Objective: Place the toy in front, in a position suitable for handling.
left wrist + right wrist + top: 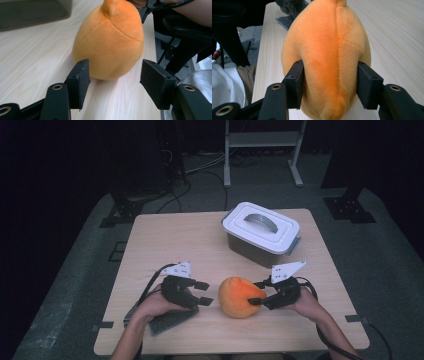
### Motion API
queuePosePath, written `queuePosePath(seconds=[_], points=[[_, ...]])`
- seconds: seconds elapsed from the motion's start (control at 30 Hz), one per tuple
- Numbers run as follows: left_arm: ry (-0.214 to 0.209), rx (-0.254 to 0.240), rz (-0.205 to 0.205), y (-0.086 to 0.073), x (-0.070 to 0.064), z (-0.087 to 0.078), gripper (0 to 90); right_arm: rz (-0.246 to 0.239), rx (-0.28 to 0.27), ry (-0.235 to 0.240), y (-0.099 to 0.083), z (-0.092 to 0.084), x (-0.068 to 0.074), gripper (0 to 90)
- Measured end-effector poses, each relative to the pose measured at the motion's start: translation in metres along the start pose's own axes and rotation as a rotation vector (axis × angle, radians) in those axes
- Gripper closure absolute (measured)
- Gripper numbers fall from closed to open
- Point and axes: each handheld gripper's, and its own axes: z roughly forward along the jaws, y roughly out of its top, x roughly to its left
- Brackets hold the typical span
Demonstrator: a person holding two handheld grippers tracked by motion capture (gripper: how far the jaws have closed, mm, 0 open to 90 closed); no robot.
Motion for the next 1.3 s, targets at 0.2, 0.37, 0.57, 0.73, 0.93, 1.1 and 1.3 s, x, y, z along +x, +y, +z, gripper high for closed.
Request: queuePosePath(seconds=[0.2,0.37,0.57,0.73,0.93,1.1,1.3], points=[[-0.032,0.005,-0.004,0.007,-0.001,0.034,40.6,0.025,0.029,-0.024,-0.009,-0.010,-0.001,37.3],[-0.037,-0.006,-0.006,0.014,-0.005,0.045,40.8,0.060,0.090,-0.065,-0.007,-0.019,0.002,28.0],[-0.069,-0.009,0.008,0.021,-0.012,0.057,41.6,0.071,0.075,-0.081,0.009,-0.026,0.016,23.1],[-0.071,0.006,0.015,0.022,-0.014,0.059,40.9,0.068,0.111,-0.099,0.014,-0.016,0.021,26.1],[-0.068,-0.012,0.004,0.019,-0.010,0.047,39.8,0.051,0.043,-0.075,0.004,-0.017,0.015,54.4],[-0.046,-0.042,-0.011,0.013,-0.007,0.022,39.1,0.005,-0.009,-0.054,0.016,-0.008,0.009,57.4],[0.008,-0.079,-0.036,0.004,-0.001,-0.011,38.3,-0.059,-0.056,0.022,0.040,0.018,-0.003,57.7]])
